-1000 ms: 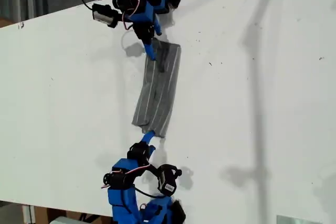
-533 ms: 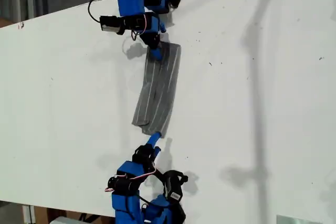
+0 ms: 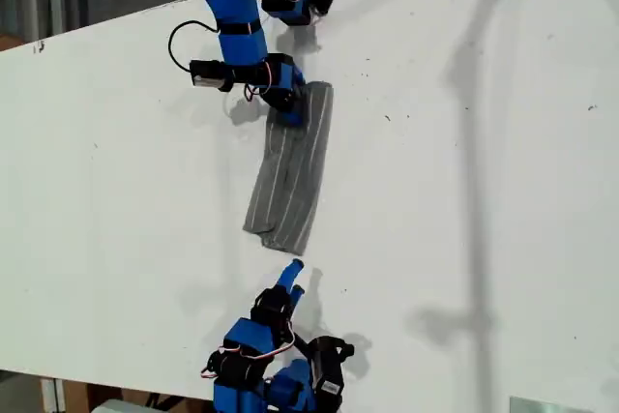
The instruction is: Grasp corners of a square towel and fold twice.
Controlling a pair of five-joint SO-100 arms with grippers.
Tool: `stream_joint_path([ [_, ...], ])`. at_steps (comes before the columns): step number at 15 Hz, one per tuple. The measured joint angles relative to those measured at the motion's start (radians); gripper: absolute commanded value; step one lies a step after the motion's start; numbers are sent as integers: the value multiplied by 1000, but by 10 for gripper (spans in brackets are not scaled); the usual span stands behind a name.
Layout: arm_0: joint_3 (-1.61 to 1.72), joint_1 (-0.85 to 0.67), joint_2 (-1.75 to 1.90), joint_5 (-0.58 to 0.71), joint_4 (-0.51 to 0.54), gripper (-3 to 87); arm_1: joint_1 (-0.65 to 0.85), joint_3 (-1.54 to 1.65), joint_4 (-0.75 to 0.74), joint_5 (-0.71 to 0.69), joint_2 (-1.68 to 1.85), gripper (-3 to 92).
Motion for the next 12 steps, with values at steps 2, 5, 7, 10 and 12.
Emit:
stream_joint_path([
  [2,14,18,58,-12,2,252,-40,-9,-29,43,-5,66],
  [5,-6,21,20,-12,5,253,-77,-37,-29,77,-9,-2],
  [7,-26,25,-49,-17,9,253,-95,-115,66,77,-57,-2],
  [10,-28,61,-137,-64,-17,253,-109,-293,302,100,-80,-1],
  [12,-34,94,-252,-103,-57,253,-123,-408,468,115,-49,-1],
])
